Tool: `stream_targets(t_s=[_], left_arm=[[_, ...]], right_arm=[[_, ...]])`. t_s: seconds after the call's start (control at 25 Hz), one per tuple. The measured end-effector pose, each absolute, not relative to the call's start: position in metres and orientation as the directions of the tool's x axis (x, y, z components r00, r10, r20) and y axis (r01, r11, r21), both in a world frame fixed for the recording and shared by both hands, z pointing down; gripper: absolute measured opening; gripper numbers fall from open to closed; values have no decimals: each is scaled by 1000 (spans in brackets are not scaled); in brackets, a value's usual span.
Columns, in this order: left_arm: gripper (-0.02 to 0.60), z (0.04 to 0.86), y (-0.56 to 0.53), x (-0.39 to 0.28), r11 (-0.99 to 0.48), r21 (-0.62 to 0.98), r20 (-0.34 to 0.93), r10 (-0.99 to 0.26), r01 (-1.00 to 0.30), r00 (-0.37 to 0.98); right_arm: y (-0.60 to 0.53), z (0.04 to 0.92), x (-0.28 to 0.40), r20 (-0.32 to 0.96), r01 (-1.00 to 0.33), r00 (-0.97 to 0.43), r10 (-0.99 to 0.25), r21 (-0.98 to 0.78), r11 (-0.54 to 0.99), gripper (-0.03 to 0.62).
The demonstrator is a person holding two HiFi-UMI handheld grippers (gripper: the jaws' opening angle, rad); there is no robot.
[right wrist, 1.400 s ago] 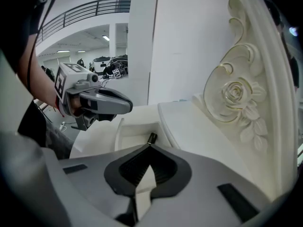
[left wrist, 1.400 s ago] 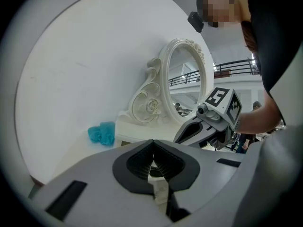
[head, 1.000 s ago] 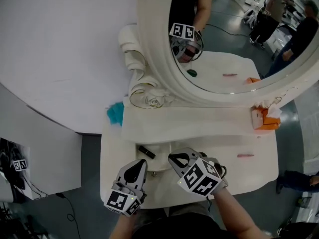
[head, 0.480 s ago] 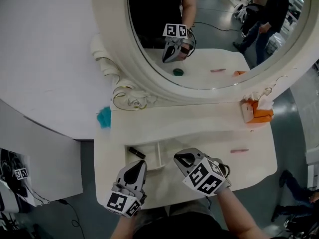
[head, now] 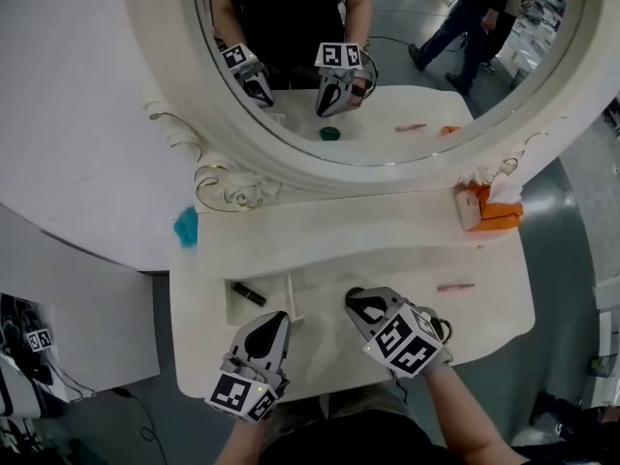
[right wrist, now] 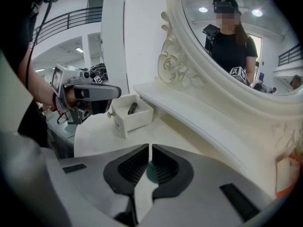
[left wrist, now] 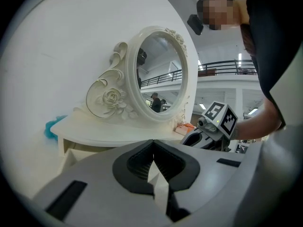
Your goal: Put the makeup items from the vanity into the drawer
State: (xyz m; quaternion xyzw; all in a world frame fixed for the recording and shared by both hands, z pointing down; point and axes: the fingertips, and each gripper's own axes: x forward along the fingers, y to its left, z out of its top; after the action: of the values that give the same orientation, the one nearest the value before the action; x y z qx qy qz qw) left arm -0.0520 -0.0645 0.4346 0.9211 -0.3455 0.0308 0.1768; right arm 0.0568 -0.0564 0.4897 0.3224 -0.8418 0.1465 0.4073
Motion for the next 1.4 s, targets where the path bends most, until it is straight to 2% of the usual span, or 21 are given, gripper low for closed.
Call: stream_targets(t_s=[0.16,0.28,0.44,1.4], left_arm=[[15,436,-61,-37,-711,312,180,-607,-630,774],[15,437,-59,-26,-719,316,179,-596,-619,783],[15,441,-56,-14,-724,322,182,-586,-611,790],[15,462,-55,2,-651,354,215,-642,-672,736]], right_arm=[[-46,501,69,802,-651,-448,-396,12,759,37],[-43,510,76,819,-648,-432,-378,9,762,114],[-41,520,82,834,-636,-421,-356,8,771,141],[-54,559,80,878,-494,-430,-208,-36,869,137]])
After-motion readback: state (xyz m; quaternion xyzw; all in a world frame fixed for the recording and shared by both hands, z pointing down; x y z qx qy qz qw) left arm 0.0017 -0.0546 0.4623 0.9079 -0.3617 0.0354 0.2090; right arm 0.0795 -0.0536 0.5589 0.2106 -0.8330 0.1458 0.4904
